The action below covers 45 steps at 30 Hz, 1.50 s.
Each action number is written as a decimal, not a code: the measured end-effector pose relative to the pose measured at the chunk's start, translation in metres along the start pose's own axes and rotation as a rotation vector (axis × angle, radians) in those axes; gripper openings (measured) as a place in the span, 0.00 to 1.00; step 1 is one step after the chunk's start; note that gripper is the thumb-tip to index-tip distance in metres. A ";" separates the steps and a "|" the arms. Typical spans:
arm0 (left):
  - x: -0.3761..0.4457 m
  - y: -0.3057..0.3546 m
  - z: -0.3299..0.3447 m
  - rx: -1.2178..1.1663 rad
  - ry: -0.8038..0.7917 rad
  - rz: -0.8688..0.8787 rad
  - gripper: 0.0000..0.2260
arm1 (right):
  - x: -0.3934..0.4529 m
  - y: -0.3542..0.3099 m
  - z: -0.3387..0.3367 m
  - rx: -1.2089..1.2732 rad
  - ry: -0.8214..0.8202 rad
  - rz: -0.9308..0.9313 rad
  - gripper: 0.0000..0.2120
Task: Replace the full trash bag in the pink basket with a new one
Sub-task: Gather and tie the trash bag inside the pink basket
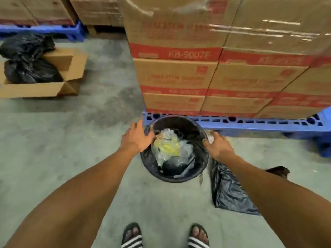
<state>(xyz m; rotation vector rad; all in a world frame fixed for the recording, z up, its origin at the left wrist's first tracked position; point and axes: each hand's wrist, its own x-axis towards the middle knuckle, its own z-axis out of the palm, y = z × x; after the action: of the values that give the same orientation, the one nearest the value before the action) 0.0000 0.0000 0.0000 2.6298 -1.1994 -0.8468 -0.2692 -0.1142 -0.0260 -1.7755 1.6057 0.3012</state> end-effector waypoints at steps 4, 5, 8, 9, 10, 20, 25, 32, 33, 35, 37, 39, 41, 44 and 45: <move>0.046 -0.039 0.070 0.001 0.022 -0.003 0.34 | 0.054 0.024 0.055 0.061 0.088 -0.019 0.31; 0.058 -0.046 0.085 -0.013 0.053 0.018 0.34 | 0.069 0.029 0.067 0.080 0.123 -0.060 0.31; 0.097 -0.066 0.120 -0.291 0.106 0.040 0.31 | 0.103 0.038 0.087 0.307 0.241 -0.089 0.31; 0.109 -0.072 0.130 -0.461 0.097 0.006 0.29 | 0.116 0.042 0.089 0.484 0.234 -0.022 0.31; 0.117 -0.078 0.139 -0.615 0.075 -0.026 0.25 | 0.124 0.044 0.090 0.690 0.155 0.076 0.32; 0.138 -0.094 0.155 -0.936 -0.149 -0.065 0.17 | 0.149 0.068 0.099 1.029 -0.132 0.065 0.36; 0.123 -0.093 0.150 -0.782 -0.091 -0.063 0.19 | 0.133 0.057 0.089 1.021 0.183 0.030 0.18; 0.123 -0.082 0.161 -0.576 0.412 0.072 0.17 | 0.110 0.012 0.093 0.452 0.583 -0.258 0.08; 0.125 -0.082 0.162 -0.537 0.468 0.093 0.17 | 0.106 0.007 0.093 0.402 0.566 -0.299 0.10; 0.121 -0.078 0.162 -0.511 0.537 0.127 0.17 | 0.099 -0.003 0.093 0.346 0.539 -0.388 0.12; 0.119 -0.075 0.162 -0.504 0.569 0.121 0.16 | 0.086 -0.013 0.093 0.319 0.532 -0.482 0.11; 0.118 -0.072 0.161 -0.526 0.588 0.124 0.15 | 0.067 -0.031 0.092 0.298 0.509 -0.600 0.11; 0.115 -0.068 0.160 -0.537 0.593 0.112 0.15 | 0.045 -0.050 0.090 0.275 0.454 -0.723 0.11; 0.112 -0.070 0.156 -0.518 0.577 0.124 0.16 | 0.014 -0.076 0.084 0.284 0.394 -0.875 0.13; 0.111 -0.071 0.152 -0.488 0.573 0.144 0.17 | 0.005 -0.082 0.082 0.285 0.397 -0.918 0.14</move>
<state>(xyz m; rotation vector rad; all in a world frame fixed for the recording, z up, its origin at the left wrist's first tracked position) 0.0226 -0.0159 -0.1992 2.1353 -0.8729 -0.2704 -0.1682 -0.0682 -0.0596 -2.1985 0.8384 -0.7045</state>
